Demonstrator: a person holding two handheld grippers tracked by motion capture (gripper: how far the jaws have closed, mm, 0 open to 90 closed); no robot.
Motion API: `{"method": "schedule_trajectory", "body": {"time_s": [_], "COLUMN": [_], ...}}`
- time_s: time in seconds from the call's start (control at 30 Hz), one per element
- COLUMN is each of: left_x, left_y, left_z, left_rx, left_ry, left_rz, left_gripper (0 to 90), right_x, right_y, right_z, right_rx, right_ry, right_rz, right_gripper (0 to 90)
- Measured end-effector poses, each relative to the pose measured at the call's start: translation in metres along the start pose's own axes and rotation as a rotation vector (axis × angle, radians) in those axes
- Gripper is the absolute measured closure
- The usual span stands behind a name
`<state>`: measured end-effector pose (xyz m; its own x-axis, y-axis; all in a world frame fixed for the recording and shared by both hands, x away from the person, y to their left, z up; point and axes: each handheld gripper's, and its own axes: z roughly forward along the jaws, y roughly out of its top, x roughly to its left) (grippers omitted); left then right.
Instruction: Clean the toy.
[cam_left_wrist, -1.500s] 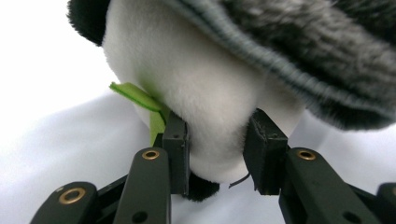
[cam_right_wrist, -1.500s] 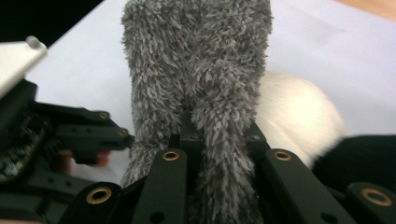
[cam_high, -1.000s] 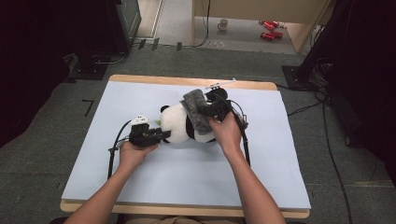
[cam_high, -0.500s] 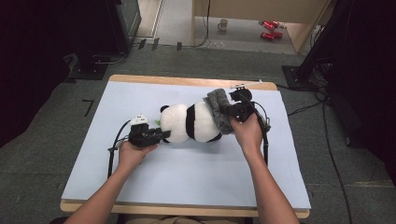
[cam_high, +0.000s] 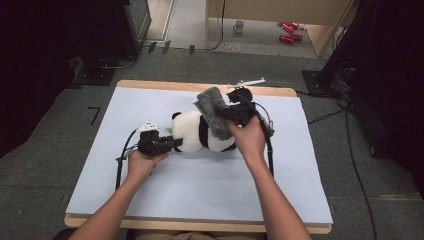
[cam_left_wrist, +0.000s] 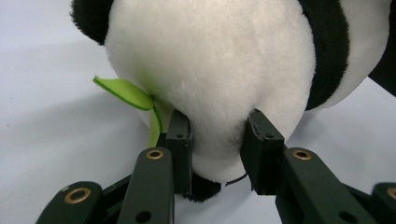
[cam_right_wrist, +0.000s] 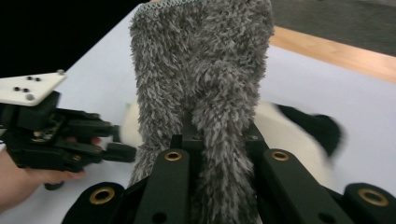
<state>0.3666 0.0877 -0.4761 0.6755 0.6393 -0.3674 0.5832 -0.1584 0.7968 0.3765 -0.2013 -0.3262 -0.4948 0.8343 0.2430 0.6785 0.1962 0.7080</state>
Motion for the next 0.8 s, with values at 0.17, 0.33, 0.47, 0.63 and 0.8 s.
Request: {"method": "schedule_trajectory", "body": {"time_s": [0.17, 0.33, 0.47, 0.63, 0.8], "left_x": [0.0, -0.003, -0.005, -0.006, -0.004], "left_y": [0.001, 0.002, 0.002, 0.002, 0.003], "left_z": [-0.001, -0.001, -0.001, 0.0, 0.001], "left_rx": [0.008, 0.006, 0.003, 0.011, 0.013], "left_ry": [-0.001, 0.013, 0.022, 0.028, 0.024], "left_rz": [0.006, 0.0, -0.003, 0.004, -0.009], "left_gripper": [67.2, 67.4, 67.8, 68.5, 68.9], "right_x": [0.027, 0.047, 0.057, 0.049, 0.032], "right_y": [0.003, 0.0, -0.007, -0.019, -0.025], "right_z": [0.039, 0.073, 0.093, 0.097, 0.078], "right_rx": [0.042, 0.075, 0.113, 0.112, 0.098], "right_ry": [0.05, 0.075, 0.078, 0.066, 0.02], "right_rz": [-0.021, -0.033, -0.053, -0.061, -0.055], "right_gripper": [79.4, 79.2, 79.1, 78.5, 78.4]}}
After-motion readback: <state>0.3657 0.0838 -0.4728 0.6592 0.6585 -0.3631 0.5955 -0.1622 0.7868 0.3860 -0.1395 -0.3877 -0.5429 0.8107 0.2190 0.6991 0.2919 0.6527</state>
